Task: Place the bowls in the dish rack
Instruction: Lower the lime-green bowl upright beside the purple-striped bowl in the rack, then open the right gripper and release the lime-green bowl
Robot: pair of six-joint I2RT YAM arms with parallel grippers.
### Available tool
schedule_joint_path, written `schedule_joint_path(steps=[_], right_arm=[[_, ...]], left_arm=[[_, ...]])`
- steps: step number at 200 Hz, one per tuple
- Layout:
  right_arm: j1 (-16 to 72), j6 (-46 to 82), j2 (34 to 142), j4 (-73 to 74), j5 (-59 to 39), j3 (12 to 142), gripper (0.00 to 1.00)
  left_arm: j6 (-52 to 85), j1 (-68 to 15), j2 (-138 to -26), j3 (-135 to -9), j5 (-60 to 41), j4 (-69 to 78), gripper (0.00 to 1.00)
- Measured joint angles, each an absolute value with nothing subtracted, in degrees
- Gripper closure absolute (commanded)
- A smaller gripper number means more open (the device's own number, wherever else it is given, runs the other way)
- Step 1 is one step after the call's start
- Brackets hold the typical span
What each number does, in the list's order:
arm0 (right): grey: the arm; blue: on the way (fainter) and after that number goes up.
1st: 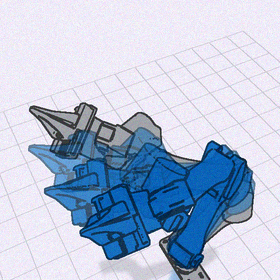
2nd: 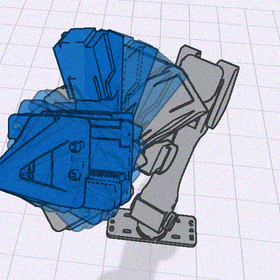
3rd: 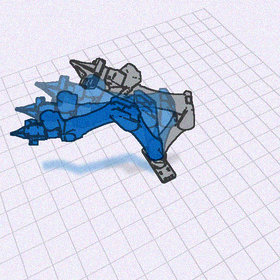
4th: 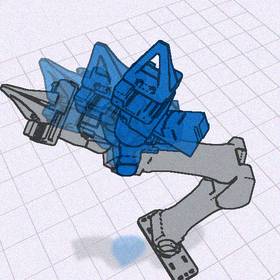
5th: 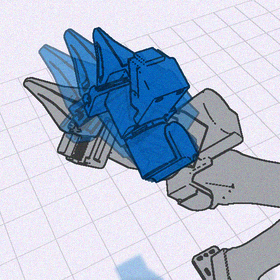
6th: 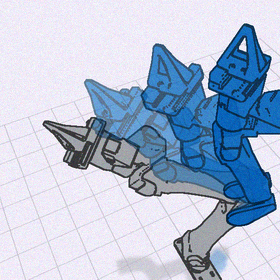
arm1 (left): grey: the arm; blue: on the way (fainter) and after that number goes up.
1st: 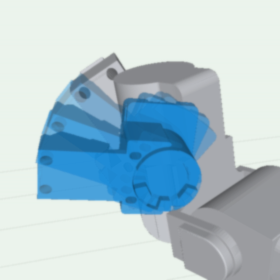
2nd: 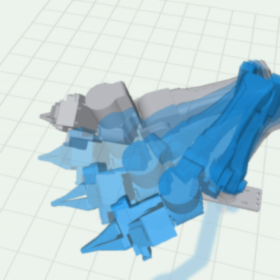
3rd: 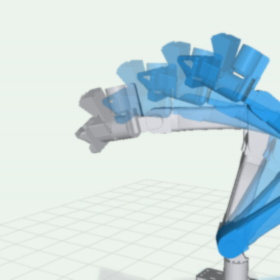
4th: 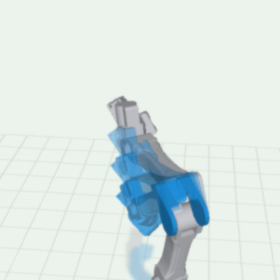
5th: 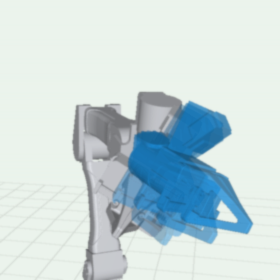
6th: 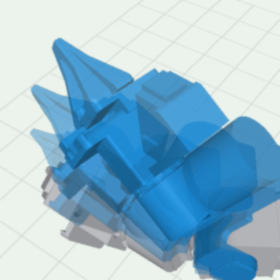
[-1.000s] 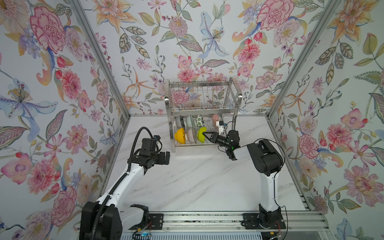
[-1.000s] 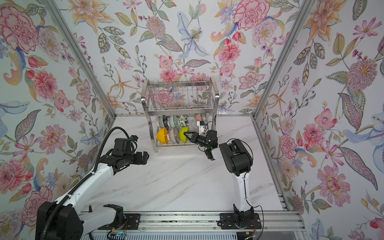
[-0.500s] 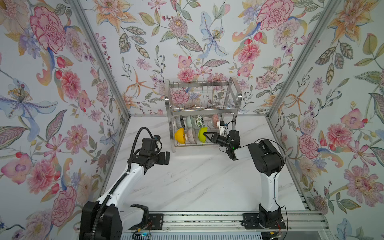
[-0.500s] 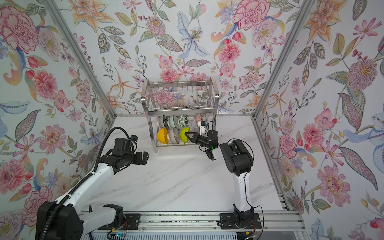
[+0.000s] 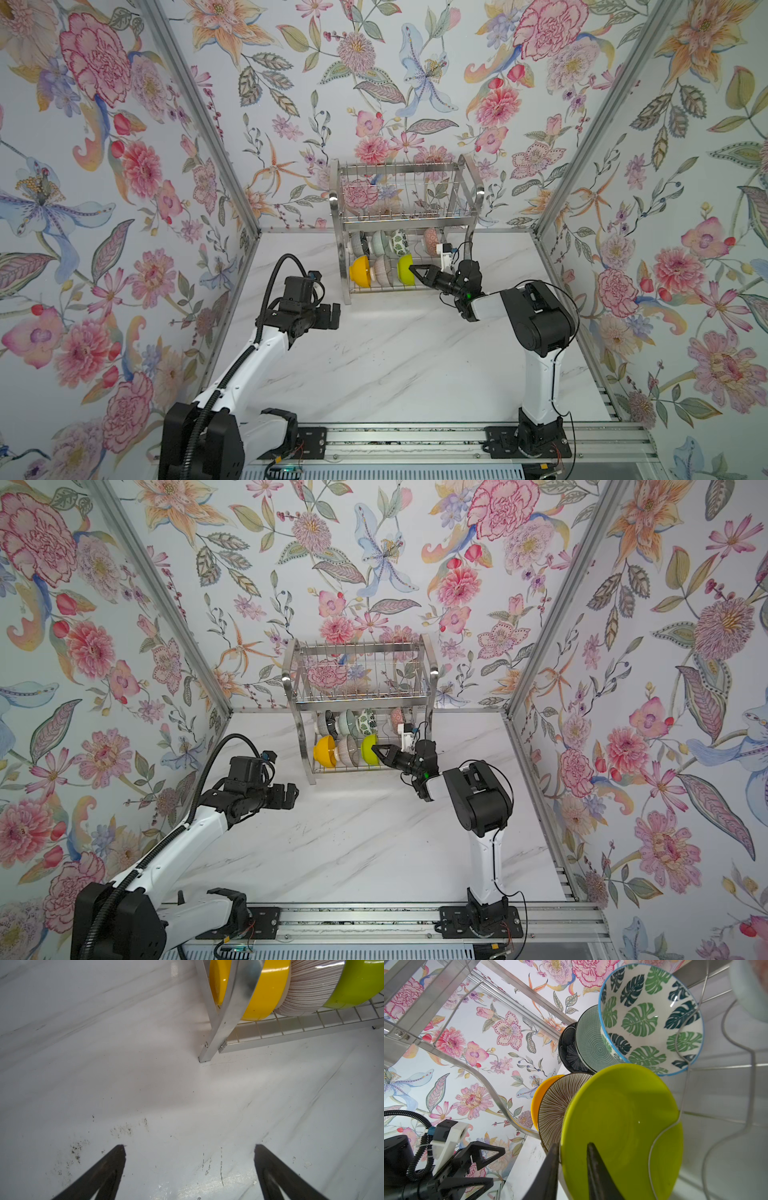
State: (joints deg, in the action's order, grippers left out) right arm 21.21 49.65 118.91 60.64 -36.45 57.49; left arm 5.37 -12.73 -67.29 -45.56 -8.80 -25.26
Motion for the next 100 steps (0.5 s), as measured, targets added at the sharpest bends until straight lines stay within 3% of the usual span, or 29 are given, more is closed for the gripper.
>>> schedule_joint_path(steps=[29, 39, 100], right_arm=[[21.2, 48.1, 117.4, 59.0, -34.5, 57.0, 0.71], [21.2, 47.3, 116.7, 58.3, -33.7, 56.5, 0.66], [21.9, 42.5, 113.1, 53.9, -29.5, 55.3, 0.64]], left_arm=[[5.4, -12.8, -67.3, -45.6, -8.8, -25.3, 0.01], [5.4, -12.8, -67.3, -45.6, -8.8, -25.3, 0.01], [5.4, -13.0, -67.3, -45.6, -8.8, -25.3, 0.01]])
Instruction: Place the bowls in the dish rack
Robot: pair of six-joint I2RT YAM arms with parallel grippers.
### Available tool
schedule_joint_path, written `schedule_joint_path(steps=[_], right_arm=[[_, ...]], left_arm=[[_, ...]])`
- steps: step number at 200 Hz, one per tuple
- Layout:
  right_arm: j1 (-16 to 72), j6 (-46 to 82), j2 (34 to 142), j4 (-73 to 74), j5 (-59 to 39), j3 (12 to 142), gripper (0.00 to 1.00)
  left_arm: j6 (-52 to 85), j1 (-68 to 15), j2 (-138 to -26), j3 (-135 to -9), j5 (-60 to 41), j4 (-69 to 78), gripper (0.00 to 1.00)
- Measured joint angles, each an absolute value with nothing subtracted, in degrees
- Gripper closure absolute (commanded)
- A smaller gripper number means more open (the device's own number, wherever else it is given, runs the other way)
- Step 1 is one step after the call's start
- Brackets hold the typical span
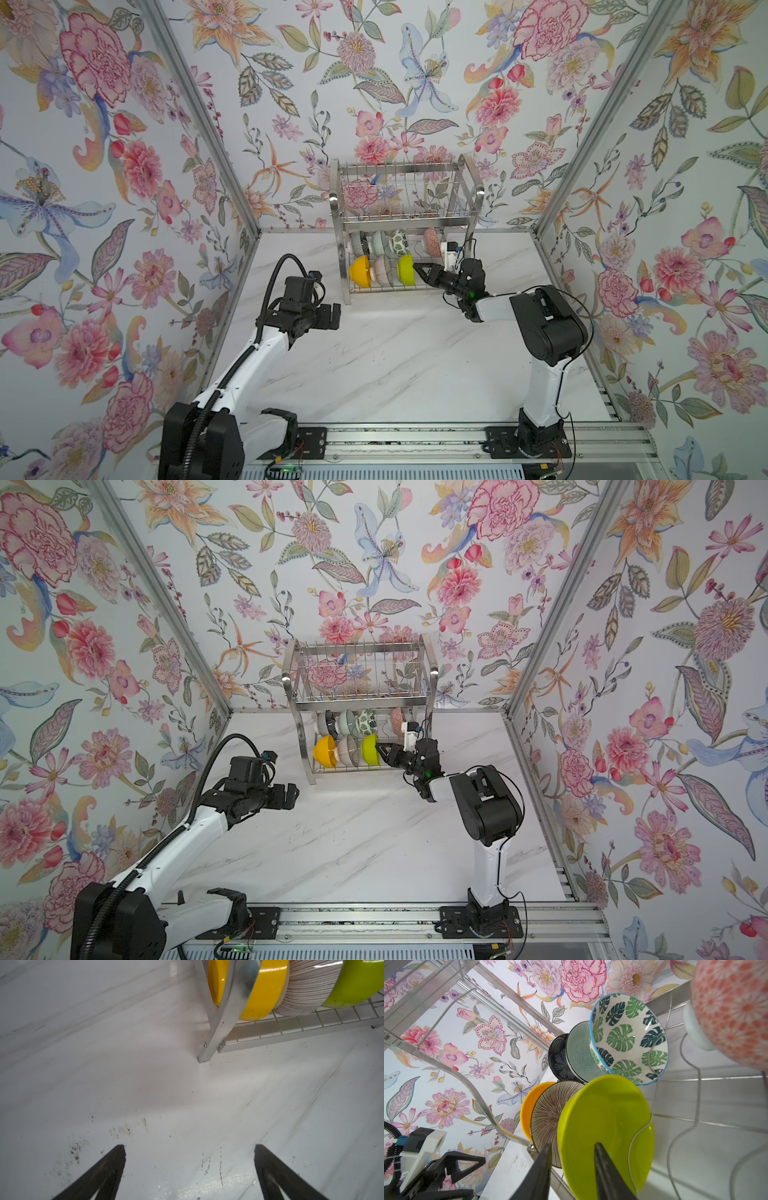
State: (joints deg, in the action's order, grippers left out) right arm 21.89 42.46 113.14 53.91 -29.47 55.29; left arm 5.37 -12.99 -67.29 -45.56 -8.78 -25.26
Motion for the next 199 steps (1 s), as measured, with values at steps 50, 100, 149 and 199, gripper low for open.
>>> schedule_joint_path(steps=[50, 100, 149, 199], right_arm=[[24.0, 37.7, 109.7, 49.4, -27.0, 55.2, 0.61], [27.5, 29.5, 102.6, 43.0, -22.9, 55.0, 0.44], [29.2, 23.2, 96.1, 37.9, -18.5, 52.9, 0.26], [29.2, 18.2, 87.4, 33.6, -12.8, 48.2, 0.01]], left_arm=[[5.4, -13.1, -67.3, -45.6, -8.7, -25.3, 0.01], [5.4, -13.2, -67.3, -45.6, -8.6, -25.3, 0.01], [5.3, -13.8, -65.9, -45.5, -7.8, -25.2, 0.01], [5.1, -14.2, -61.9, -44.7, -6.5, -23.9, 0.01]])
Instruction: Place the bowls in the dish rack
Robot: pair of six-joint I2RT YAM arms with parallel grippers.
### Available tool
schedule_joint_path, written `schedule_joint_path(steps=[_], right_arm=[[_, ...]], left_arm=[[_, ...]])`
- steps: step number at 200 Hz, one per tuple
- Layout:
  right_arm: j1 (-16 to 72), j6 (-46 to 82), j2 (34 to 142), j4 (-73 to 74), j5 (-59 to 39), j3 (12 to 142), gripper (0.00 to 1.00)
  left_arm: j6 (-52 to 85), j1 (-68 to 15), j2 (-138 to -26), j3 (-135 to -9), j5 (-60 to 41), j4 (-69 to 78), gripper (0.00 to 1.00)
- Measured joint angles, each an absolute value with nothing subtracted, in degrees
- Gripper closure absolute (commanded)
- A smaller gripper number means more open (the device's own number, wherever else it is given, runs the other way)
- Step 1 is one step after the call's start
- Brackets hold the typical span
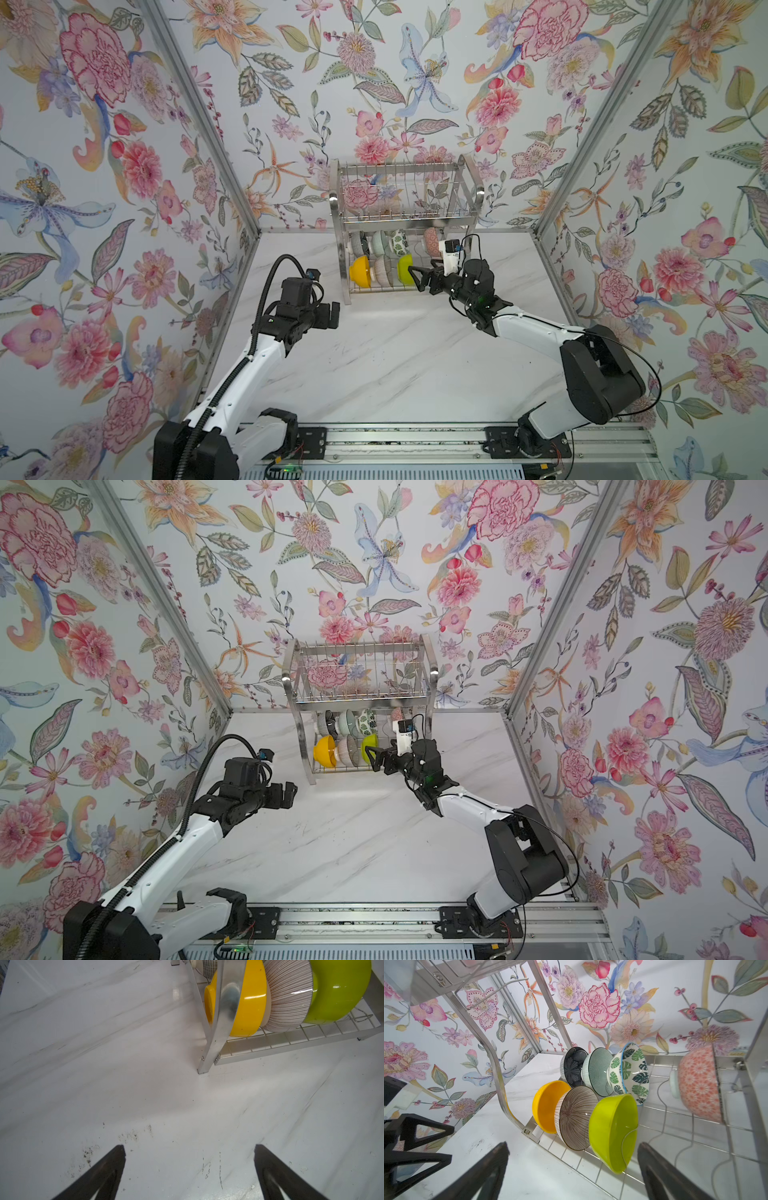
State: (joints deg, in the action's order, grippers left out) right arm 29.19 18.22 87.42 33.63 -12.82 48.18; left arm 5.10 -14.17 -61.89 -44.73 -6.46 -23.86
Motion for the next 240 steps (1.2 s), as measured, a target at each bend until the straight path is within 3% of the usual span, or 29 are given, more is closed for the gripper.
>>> schedule_joint_path(steps=[100, 173, 240], right_arm=[[25.7, 11.7, 72.2, 30.4, 0.6, 37.9, 0.01], [16.0, 10.7, 62.0, 29.9, 11.4, 27.6, 0.01], [8.1, 10.7, 59.4, 35.3, 13.5, 16.8, 0.01]], left_arm=[[4.3, -15.0, -52.5, -39.8, -2.3, -16.8, 0.01], [1.3, -15.6, -39.8, -32.6, 6.1, -2.9, 0.01], [-2.9, -14.5, -44.1, -23.1, 12.4, 14.1, 0.01]])
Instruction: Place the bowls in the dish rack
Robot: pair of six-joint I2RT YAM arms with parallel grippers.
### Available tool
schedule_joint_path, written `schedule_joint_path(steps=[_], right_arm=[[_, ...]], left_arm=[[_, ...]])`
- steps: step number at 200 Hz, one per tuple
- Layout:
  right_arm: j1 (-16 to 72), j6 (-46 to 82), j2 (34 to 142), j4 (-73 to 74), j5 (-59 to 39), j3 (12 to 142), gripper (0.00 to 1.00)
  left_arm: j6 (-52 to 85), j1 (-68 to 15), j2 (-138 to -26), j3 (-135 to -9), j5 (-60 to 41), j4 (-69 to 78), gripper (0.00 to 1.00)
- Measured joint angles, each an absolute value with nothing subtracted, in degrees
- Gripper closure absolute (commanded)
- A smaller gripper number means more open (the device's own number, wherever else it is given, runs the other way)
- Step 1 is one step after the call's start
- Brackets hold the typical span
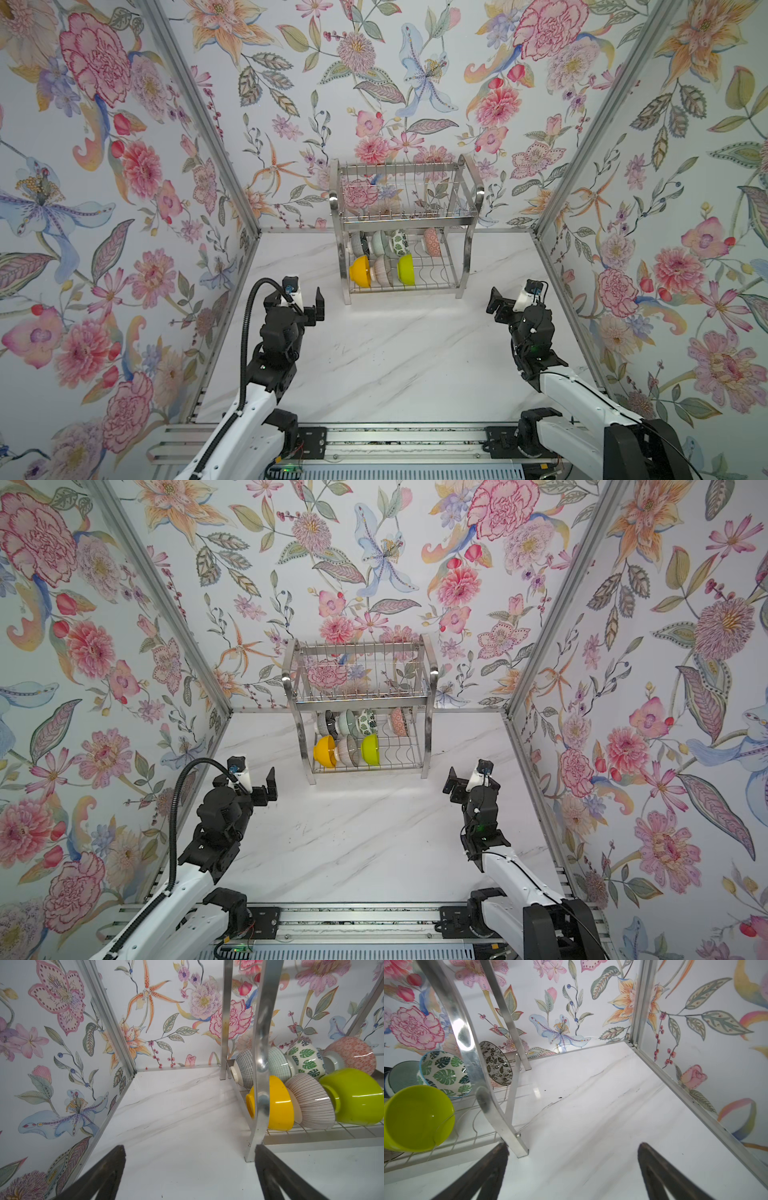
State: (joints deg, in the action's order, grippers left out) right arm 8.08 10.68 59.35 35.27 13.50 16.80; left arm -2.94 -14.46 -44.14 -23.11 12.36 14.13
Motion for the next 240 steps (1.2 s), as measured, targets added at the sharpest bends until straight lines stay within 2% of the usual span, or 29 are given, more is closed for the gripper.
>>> schedule_joint_path(steps=[38, 82, 120, 186, 240], right_arm=[[4.9, 9.6, 61.6, 39.4, 12.4, 16.4, 0.01], [1.7, 8.5, 70.2, 46.3, 11.1, 13.8, 0.01], [0.7, 8.1, 74.6, 47.5, 9.6, 14.0, 0.02], [-2.4, 7.6, 75.6, 54.1, 8.5, 13.7, 0.01], [-3.3, 6.4, 87.6, 65.3, 8.0, 13.0, 0.02]], left_arm=[[0.2, -7.6, -51.0, -18.0, 12.1, 22.0, 0.01], [4.6, 0.3, -57.4, -18.0, 12.1, 27.7, 0.01], [5.9, 0.8, -67.0, -18.0, 12.1, 33.7, 0.01], [4.3, 0.8, -80.2, -18.6, 10.3, 45.7, 0.01], [2.6, 1.0, -83.9, -18.5, 7.9, 54.7, 0.01]])
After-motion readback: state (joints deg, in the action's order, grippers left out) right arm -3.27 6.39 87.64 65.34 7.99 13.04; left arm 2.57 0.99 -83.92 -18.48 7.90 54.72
